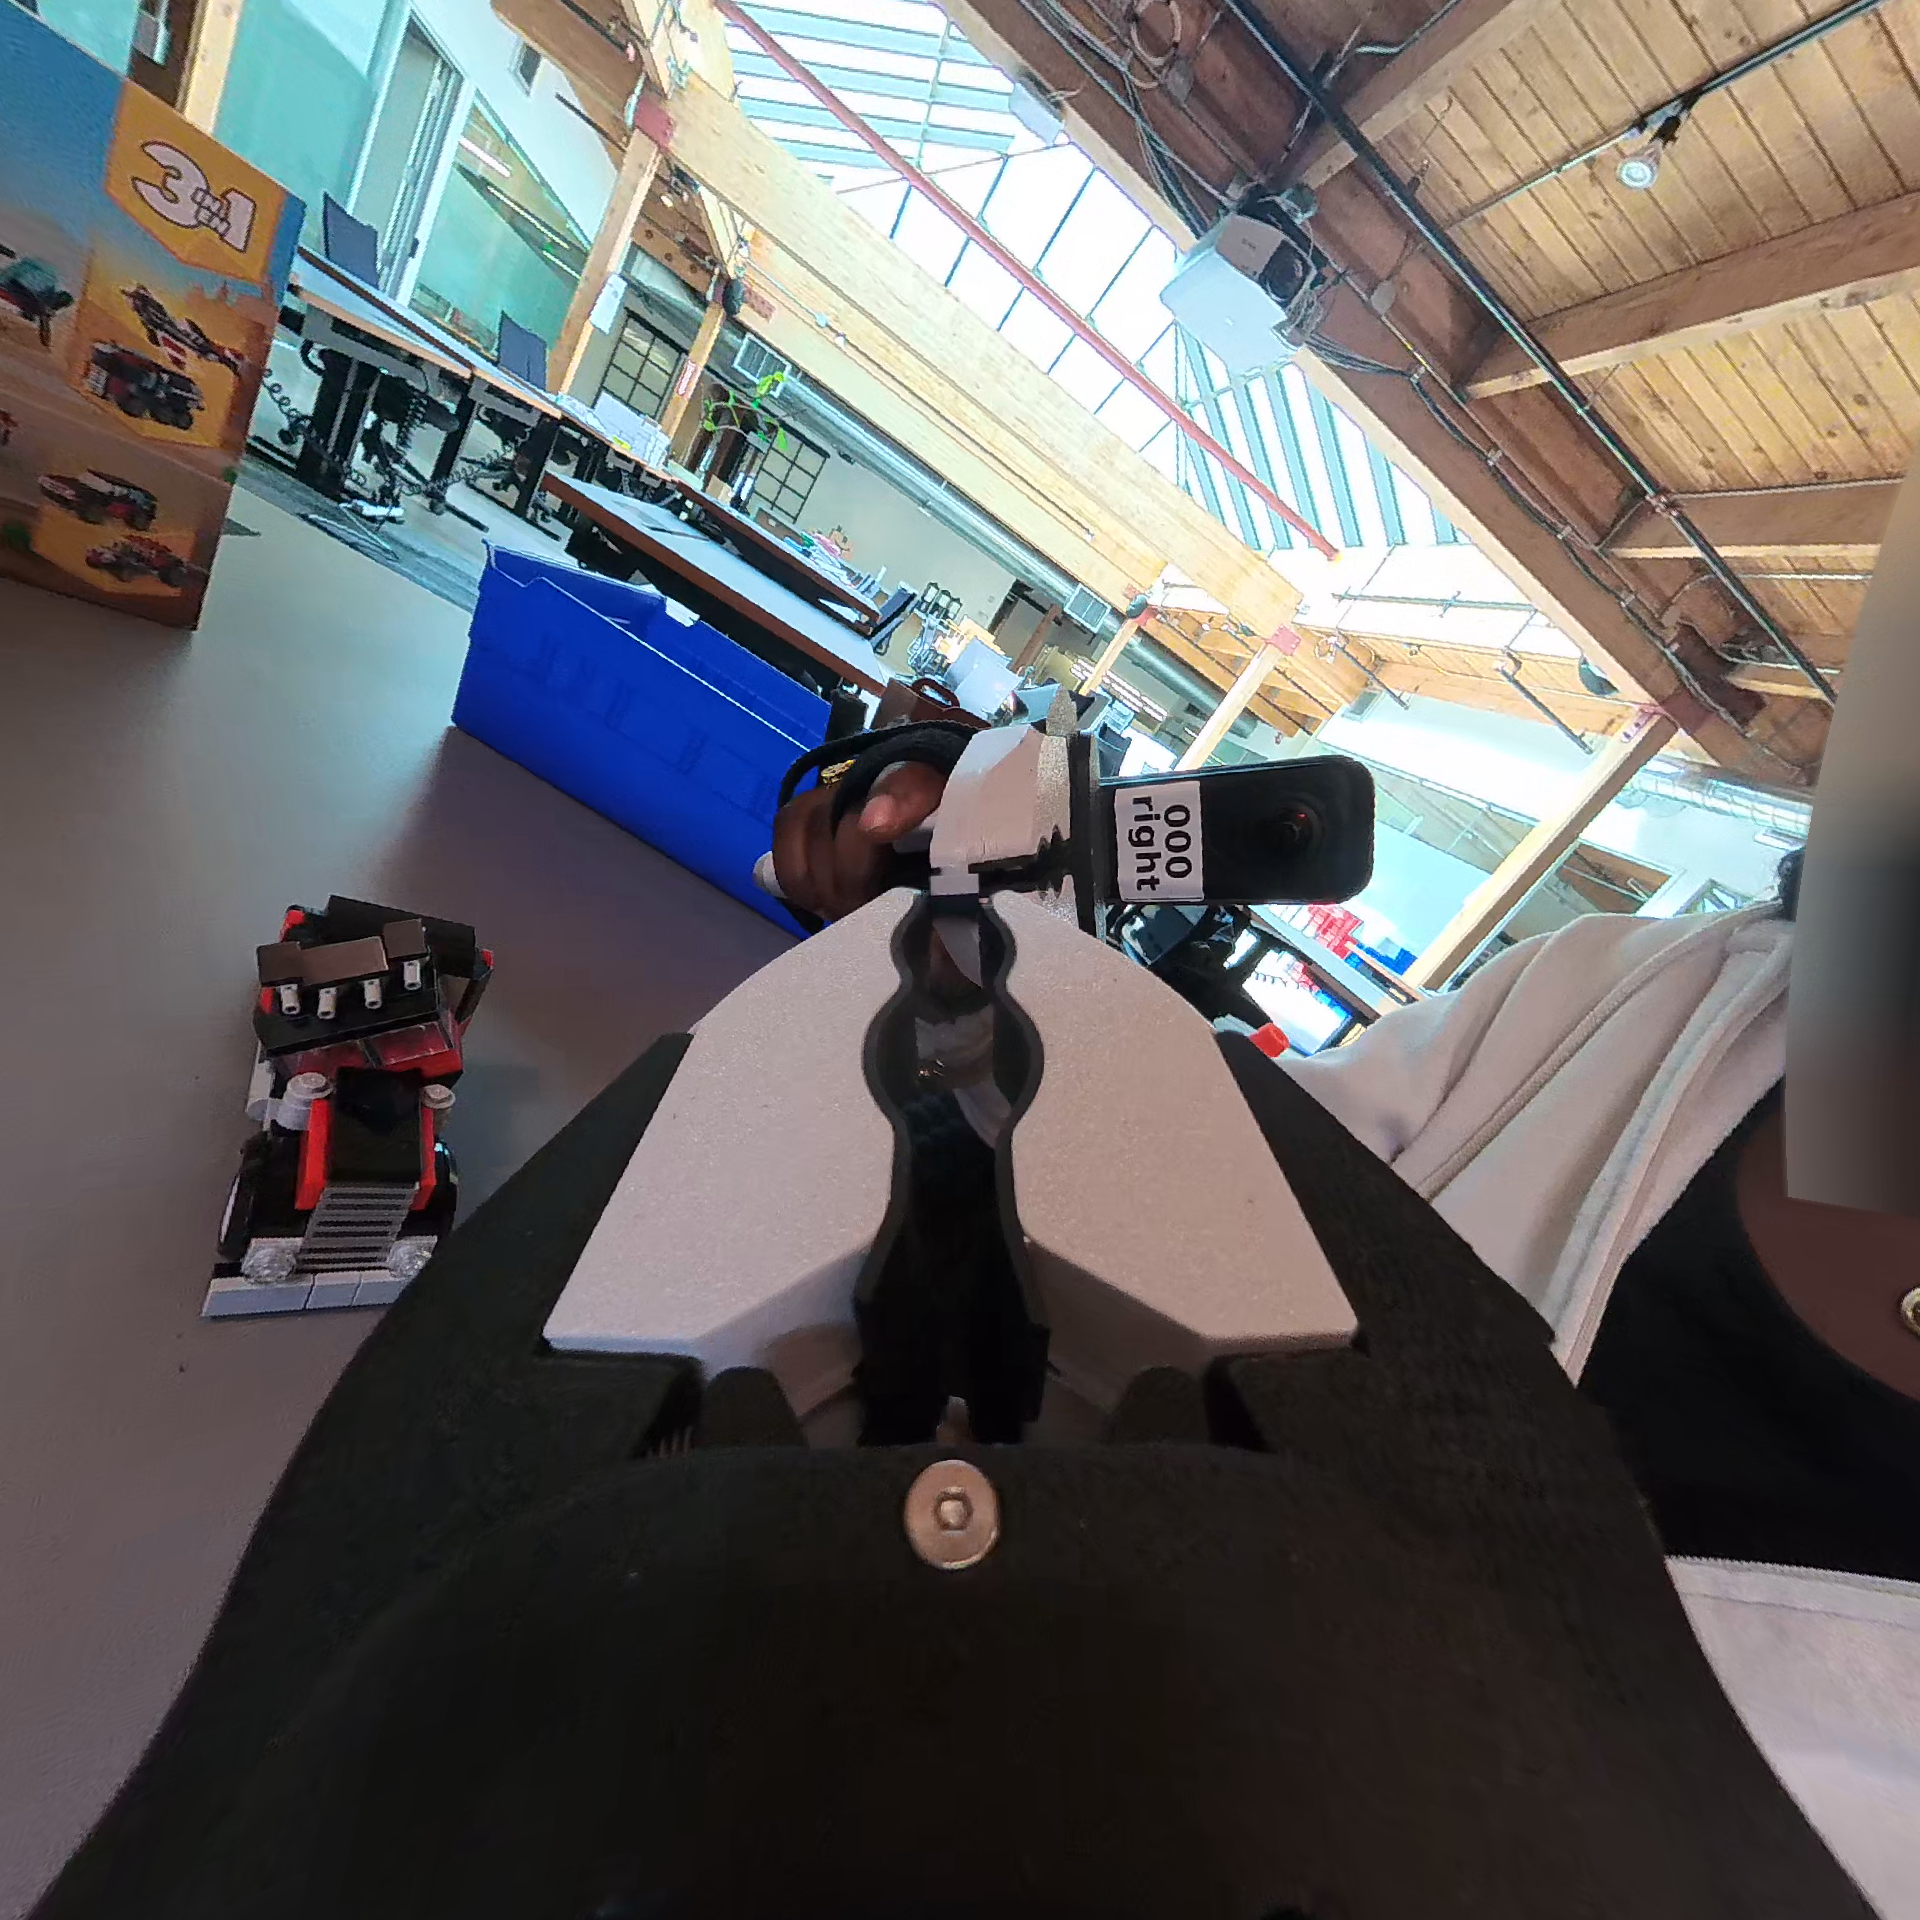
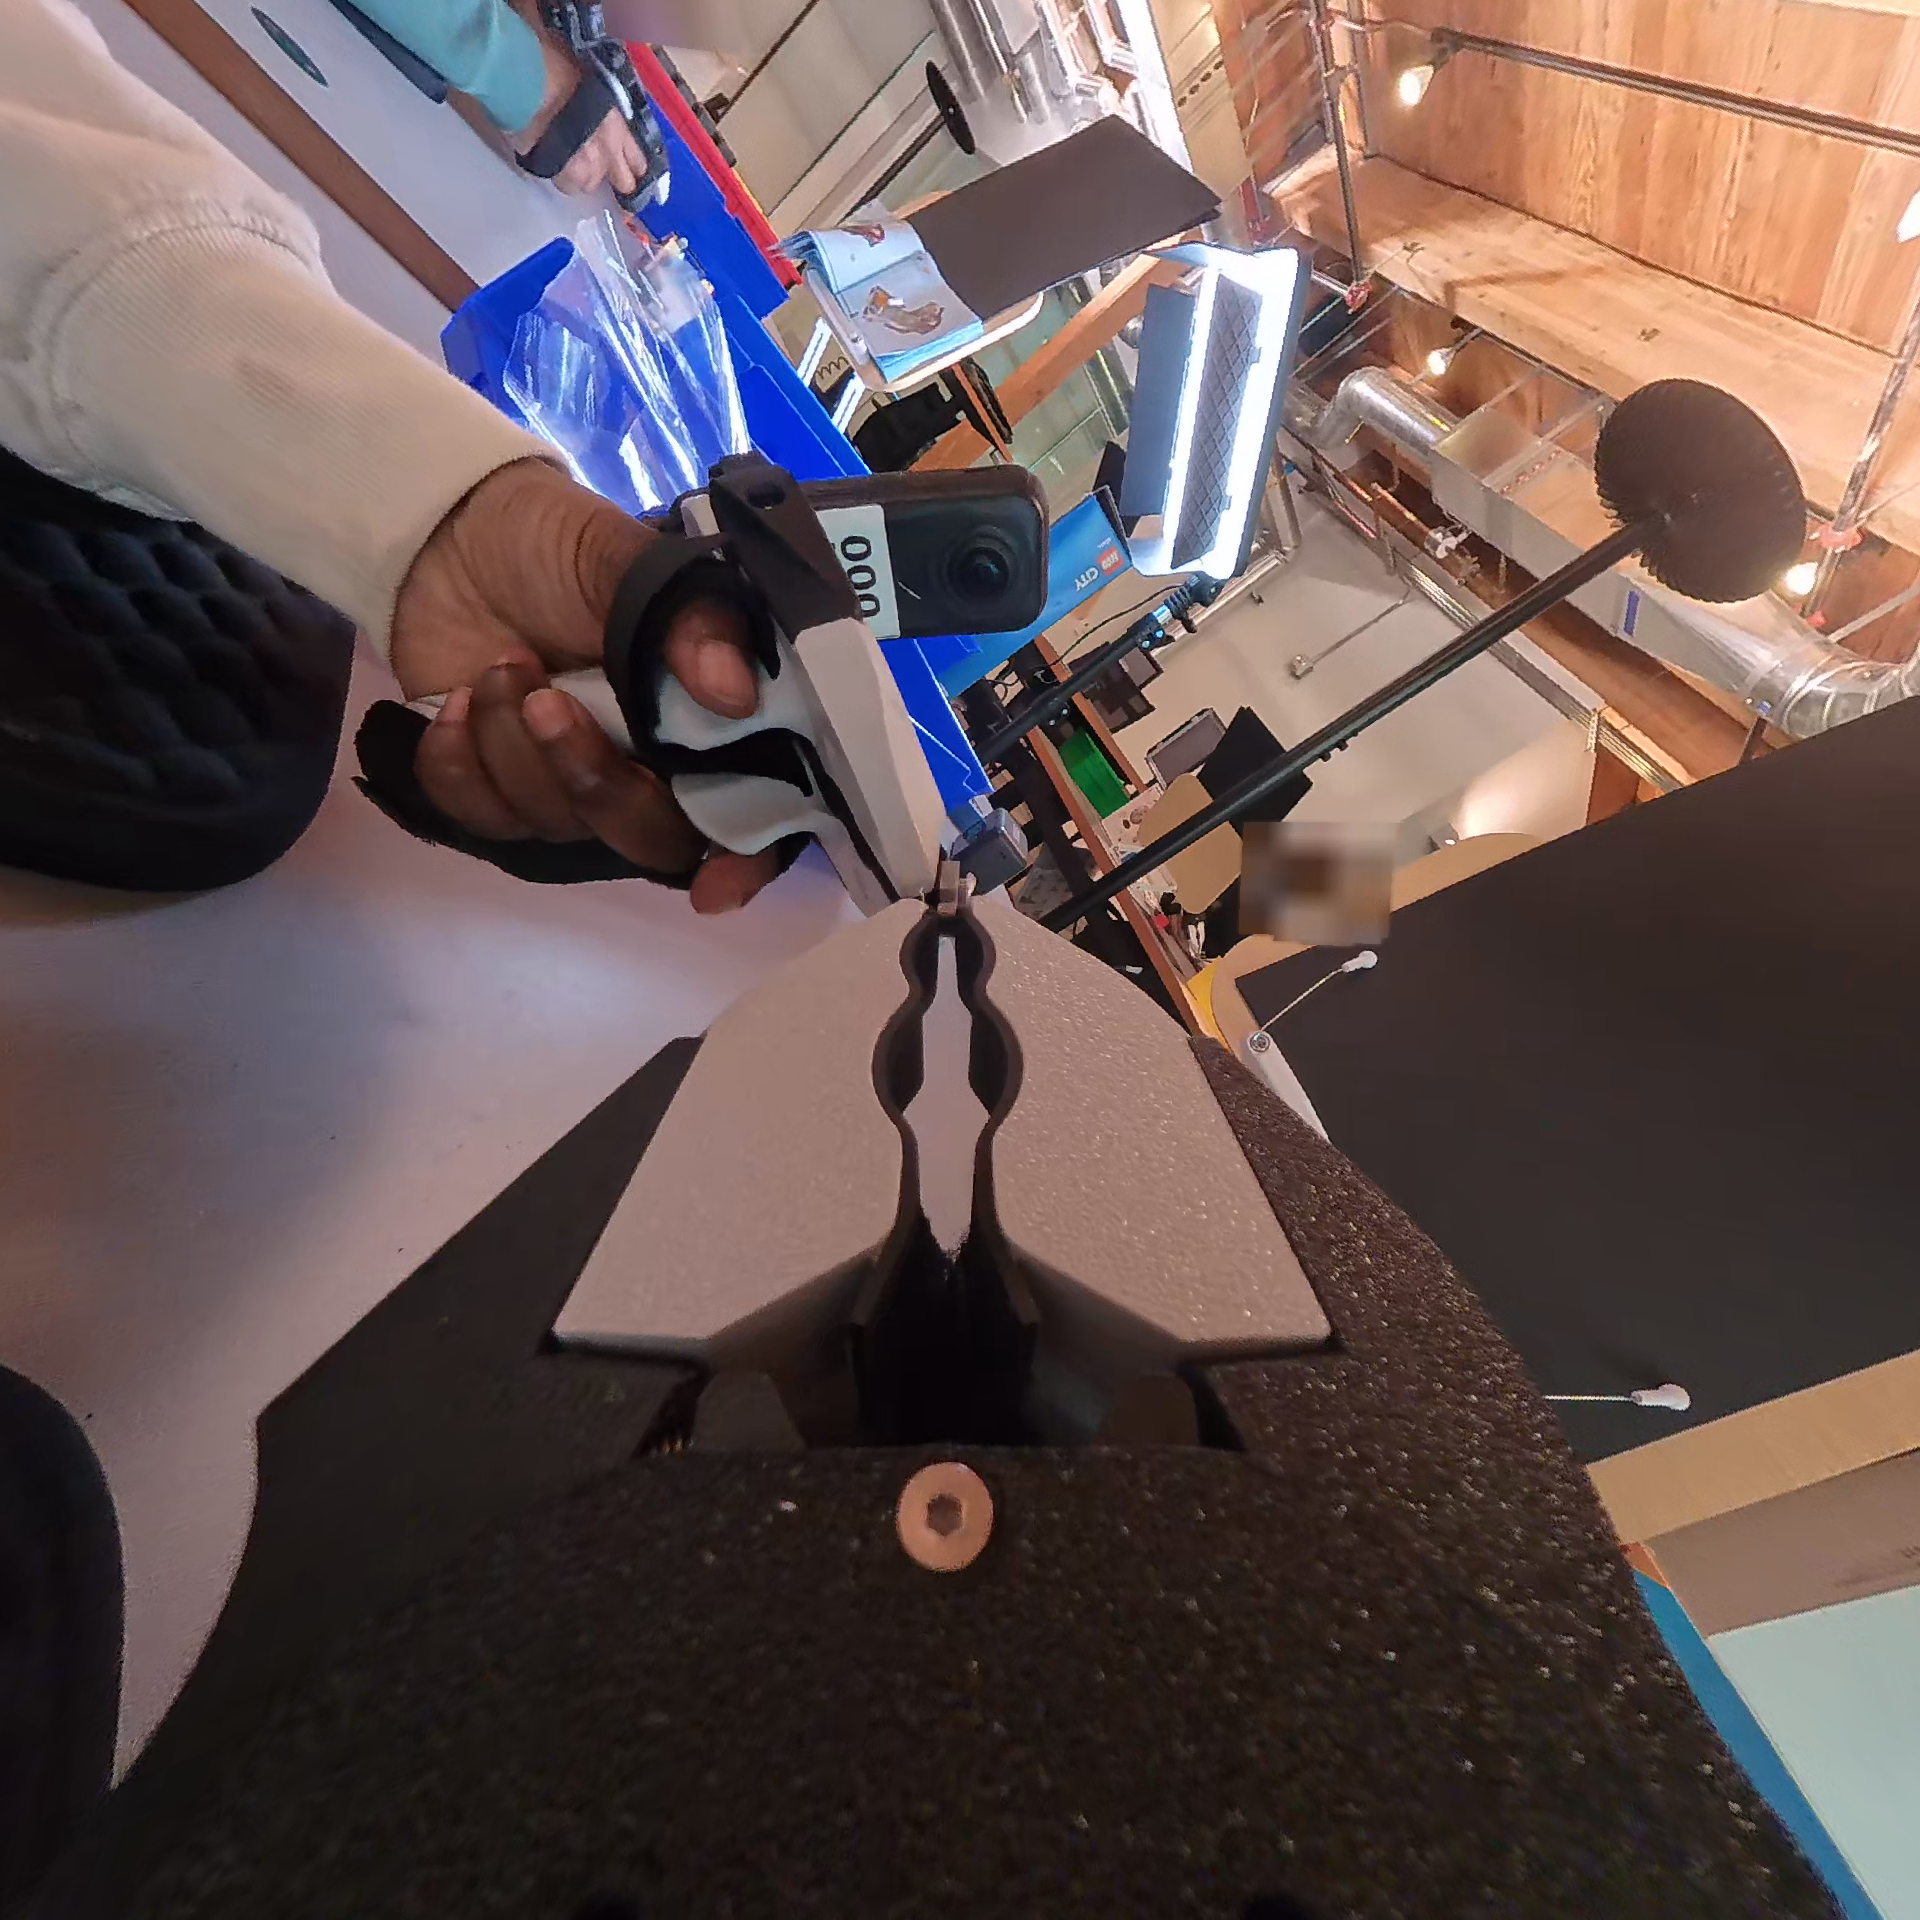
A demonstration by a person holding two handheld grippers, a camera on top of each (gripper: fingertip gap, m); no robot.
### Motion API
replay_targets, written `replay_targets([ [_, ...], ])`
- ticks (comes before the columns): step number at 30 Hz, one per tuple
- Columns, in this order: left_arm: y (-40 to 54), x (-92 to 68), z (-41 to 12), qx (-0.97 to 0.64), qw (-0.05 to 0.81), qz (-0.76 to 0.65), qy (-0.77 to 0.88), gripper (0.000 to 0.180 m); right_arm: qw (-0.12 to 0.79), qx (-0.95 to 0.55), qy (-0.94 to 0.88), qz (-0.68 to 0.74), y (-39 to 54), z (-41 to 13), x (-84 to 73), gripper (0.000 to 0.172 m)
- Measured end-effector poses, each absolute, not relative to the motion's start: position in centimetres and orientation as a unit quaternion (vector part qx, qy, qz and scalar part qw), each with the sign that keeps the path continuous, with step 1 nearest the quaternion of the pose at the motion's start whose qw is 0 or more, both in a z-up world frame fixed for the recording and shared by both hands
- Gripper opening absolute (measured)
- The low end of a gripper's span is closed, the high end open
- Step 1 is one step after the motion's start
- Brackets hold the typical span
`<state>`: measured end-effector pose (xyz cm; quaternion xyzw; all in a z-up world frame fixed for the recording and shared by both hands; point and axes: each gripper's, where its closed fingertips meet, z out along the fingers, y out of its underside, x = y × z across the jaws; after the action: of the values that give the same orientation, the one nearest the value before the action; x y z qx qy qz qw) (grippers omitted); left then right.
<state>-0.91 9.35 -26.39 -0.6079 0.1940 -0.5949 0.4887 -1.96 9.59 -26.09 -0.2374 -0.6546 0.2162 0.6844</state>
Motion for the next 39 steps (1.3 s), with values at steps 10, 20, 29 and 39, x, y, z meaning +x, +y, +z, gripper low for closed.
replay_targets([
  [10, 9.3, -1.8, -31.2, -0.744, 0.476, -0.319, 0.344, 0.000, 0.638, -0.307, -0.650, 0.275, 10.8, -26.3, -1.4, 0.003],
  [20, 10.4, -2.3, -26.3, -0.641, 0.596, -0.431, 0.219, 0.015, 0.695, -0.298, -0.580, 0.302, 11.7, -23.7, 0.0, 0.002],
  [29, 10.0, -1.3, -25.0, -0.594, 0.580, -0.534, 0.158, 0.023, 0.734, -0.259, -0.593, 0.209, 10.1, -24.2, -1.7, 0.002],
  [39, 9.7, -1.0, -25.0, -0.589, 0.576, -0.542, 0.167, 0.013, 0.734, -0.236, -0.613, 0.172, 9.5, -24.7, -2.2, 0.003],
])
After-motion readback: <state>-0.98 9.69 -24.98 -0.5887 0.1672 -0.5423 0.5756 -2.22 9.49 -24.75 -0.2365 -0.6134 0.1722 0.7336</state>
